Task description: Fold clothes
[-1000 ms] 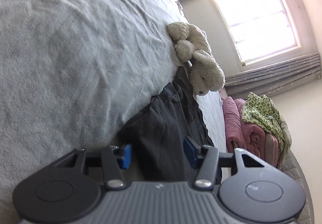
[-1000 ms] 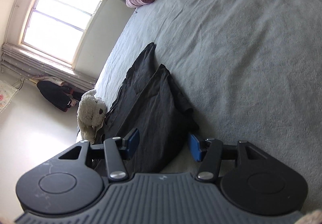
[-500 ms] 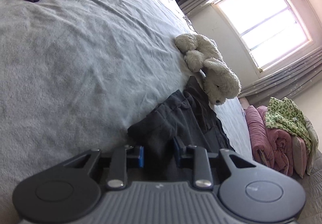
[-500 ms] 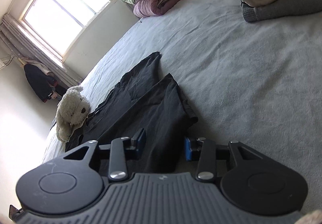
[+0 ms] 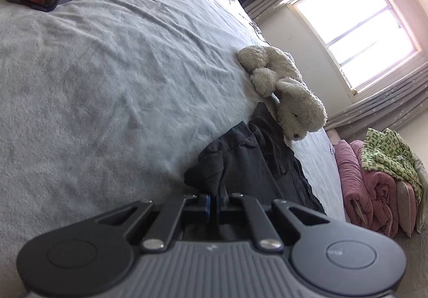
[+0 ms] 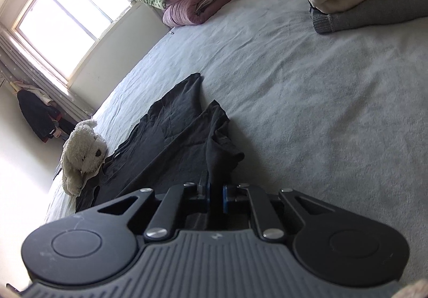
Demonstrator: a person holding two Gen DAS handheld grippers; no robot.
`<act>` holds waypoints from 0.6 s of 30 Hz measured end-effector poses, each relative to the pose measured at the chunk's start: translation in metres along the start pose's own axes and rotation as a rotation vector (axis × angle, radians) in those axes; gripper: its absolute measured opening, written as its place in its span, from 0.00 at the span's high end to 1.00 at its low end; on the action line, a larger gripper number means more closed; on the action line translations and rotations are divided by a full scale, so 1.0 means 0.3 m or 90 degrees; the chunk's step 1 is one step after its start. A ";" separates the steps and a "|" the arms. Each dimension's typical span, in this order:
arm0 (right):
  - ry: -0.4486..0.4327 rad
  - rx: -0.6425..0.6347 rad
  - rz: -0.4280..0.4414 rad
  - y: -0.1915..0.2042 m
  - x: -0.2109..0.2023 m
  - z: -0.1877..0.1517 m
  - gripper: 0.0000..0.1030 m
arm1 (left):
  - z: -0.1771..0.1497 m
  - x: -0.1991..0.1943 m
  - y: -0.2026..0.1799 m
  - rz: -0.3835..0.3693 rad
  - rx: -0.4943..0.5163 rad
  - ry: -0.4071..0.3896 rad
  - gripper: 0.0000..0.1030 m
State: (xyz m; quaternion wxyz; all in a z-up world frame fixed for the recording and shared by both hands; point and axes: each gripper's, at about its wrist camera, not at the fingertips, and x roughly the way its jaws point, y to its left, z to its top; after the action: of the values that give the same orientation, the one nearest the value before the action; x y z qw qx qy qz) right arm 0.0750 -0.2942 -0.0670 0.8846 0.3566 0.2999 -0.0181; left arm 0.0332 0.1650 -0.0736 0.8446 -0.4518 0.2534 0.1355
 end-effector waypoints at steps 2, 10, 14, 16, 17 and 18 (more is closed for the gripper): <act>-0.001 0.004 0.005 0.005 -0.013 0.005 0.91 | 0.004 -0.011 -0.007 -0.002 0.006 0.000 0.97; 0.008 0.012 0.030 0.006 -0.069 0.016 0.92 | 0.000 -0.074 -0.002 -0.006 -0.005 0.017 0.97; 0.026 0.058 0.036 -0.035 -0.106 0.015 0.92 | -0.010 -0.126 0.018 -0.006 -0.014 0.041 0.97; 0.041 0.091 0.034 -0.063 -0.138 0.011 0.92 | -0.009 -0.157 0.028 -0.008 -0.014 0.054 0.97; 0.048 0.104 0.033 -0.076 -0.153 0.010 0.92 | -0.006 -0.176 0.033 -0.010 -0.013 0.061 0.97; 0.055 0.117 0.032 -0.088 -0.168 0.010 0.92 | -0.004 -0.197 0.038 -0.014 -0.012 0.066 0.97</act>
State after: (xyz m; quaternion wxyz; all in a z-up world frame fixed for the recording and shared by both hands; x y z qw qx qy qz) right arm 0.0286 -0.3250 -0.0543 0.8345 0.4441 0.3260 -0.0078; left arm -0.0219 0.1703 -0.0496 0.8278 -0.4687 0.2901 0.1048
